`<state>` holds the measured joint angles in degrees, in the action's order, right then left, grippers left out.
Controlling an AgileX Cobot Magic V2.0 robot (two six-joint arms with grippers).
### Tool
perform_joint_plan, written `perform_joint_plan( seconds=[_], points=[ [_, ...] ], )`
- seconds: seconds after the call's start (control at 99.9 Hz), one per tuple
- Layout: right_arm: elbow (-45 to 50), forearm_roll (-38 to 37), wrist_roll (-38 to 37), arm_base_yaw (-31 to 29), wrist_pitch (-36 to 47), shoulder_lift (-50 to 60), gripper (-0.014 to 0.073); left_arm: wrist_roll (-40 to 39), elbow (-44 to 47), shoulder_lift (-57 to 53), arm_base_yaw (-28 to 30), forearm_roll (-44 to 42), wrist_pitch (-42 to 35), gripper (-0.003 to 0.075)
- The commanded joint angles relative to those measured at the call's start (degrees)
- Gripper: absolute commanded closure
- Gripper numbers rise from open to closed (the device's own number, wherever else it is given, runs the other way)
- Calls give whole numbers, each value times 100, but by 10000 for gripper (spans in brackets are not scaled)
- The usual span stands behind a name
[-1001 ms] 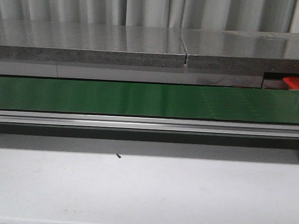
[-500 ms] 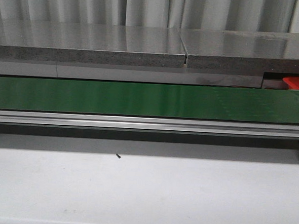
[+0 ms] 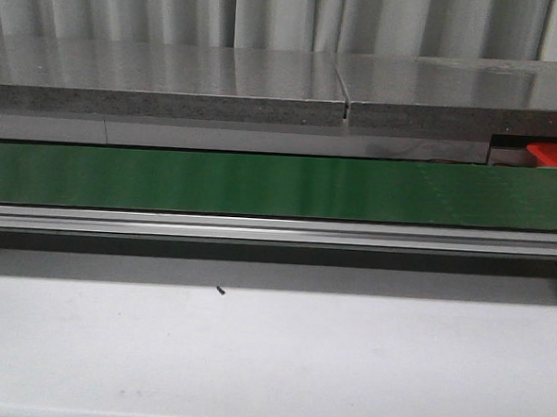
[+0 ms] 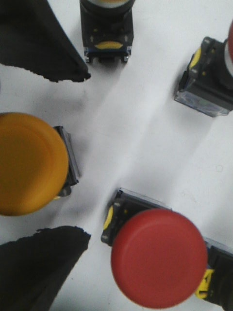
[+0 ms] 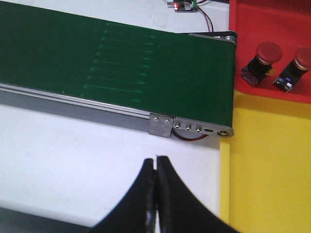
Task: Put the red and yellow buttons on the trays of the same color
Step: 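Lower the left gripper onto a yellow button on the table, then carry the yellow button with the left gripper onto the green belt, release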
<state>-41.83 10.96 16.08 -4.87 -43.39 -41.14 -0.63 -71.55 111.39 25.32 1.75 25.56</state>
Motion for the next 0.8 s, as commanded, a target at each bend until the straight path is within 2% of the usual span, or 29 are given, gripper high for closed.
perform_joint_plan(
  seconds=[0.0, 0.1, 0.22, 0.36, 0.46, 0.67, 0.791],
  points=[
    [-156, 4, 57, 10, 319, 18, 660, -46, -167, -285, 1, 25, -250, 169],
    [-156, 4, 57, 10, 319, 18, 660, -46, -167, -285, 1, 25, -212, 299],
    [-156, 4, 57, 10, 319, 18, 660, -46, -167, -285, 1, 25, -176, 514],
    [-156, 4, 57, 10, 319, 18, 660, -46, -167, -448, 1, 25, -57, 673],
    [-156, 4, 57, 10, 319, 18, 660, -46, -167, -738, 1, 25, 61, 715],
    [-156, 4, 57, 10, 319, 18, 660, -46, -167, -1741, -36, 50, 409, 719],
    [-156, 4, 57, 10, 319, 18, 660, -46, -167, -2207, -284, 67, 485, 719]
  ],
)
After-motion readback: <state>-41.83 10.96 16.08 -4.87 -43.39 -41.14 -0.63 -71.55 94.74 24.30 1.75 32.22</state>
